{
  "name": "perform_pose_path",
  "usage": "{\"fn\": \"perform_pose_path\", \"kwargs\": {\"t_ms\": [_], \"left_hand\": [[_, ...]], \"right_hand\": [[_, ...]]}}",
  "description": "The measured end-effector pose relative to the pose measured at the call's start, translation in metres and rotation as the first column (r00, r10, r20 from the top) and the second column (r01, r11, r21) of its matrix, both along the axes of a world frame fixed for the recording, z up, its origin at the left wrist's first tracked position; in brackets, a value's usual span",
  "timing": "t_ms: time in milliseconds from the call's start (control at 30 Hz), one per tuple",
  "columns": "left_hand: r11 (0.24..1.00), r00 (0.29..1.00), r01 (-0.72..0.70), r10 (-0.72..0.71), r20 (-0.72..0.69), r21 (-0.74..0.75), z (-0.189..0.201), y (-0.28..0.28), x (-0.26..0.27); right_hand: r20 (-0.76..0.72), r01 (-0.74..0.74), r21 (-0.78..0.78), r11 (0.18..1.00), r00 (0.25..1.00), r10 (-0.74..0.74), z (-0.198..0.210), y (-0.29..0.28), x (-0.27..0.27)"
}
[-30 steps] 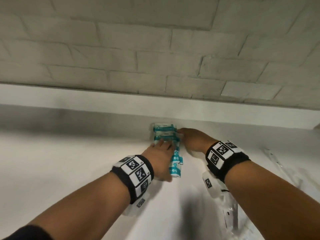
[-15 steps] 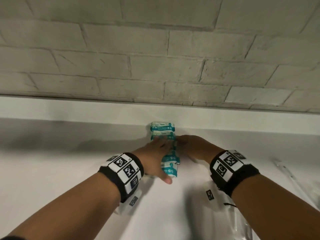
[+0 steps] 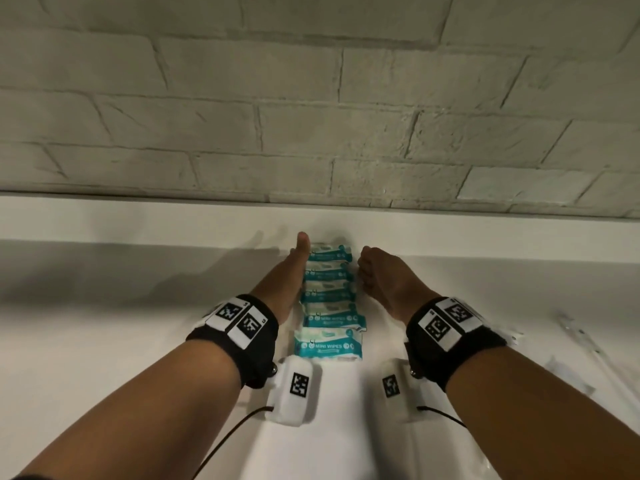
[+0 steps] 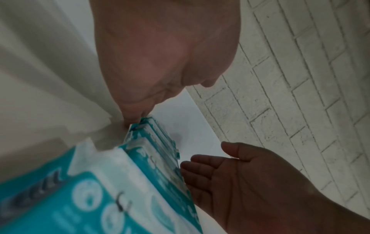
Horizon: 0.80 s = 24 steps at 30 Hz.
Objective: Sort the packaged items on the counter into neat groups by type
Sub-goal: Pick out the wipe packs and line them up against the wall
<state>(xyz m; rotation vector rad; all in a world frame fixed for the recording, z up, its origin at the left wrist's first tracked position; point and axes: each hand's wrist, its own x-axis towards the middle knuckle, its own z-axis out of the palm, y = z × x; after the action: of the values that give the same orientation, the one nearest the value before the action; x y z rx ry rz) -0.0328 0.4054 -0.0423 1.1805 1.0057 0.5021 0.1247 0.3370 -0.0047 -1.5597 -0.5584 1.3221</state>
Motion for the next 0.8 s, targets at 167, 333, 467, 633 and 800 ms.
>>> {"fn": "perform_pose_path", "kwargs": {"t_ms": [167,333,467,633,800], "left_hand": [[1.000,0.998,0.023,-0.022,0.062,-0.006,0.009,-0.004,0.001],[0.998,0.998,-0.065,0.065,-0.012,0.004,0.014,-0.012,-0.006],[0.994,0.993,-0.110,0.110,0.044,0.000,0.020,-0.036,-0.018],[0.999,0.983,-0.039,0.046,0.180,-0.038,0.013,-0.064,-0.023],[0.998,0.972,0.025,-0.011,0.235,-0.058,0.013,-0.069,-0.021]], "right_hand": [[-0.020,-0.067,0.023,0.997,0.998,0.068,0.000,0.003,-0.006],[-0.079,-0.044,0.022,0.999,0.996,0.045,-0.004,-0.009,0.000],[-0.142,-0.022,0.003,1.000,0.990,0.022,-0.008,-0.029,0.001],[-0.184,-0.051,0.093,0.994,0.981,0.067,-0.012,-0.054,-0.011],[-0.144,-0.085,0.160,0.983,0.984,0.109,-0.008,-0.059,-0.029]]}}
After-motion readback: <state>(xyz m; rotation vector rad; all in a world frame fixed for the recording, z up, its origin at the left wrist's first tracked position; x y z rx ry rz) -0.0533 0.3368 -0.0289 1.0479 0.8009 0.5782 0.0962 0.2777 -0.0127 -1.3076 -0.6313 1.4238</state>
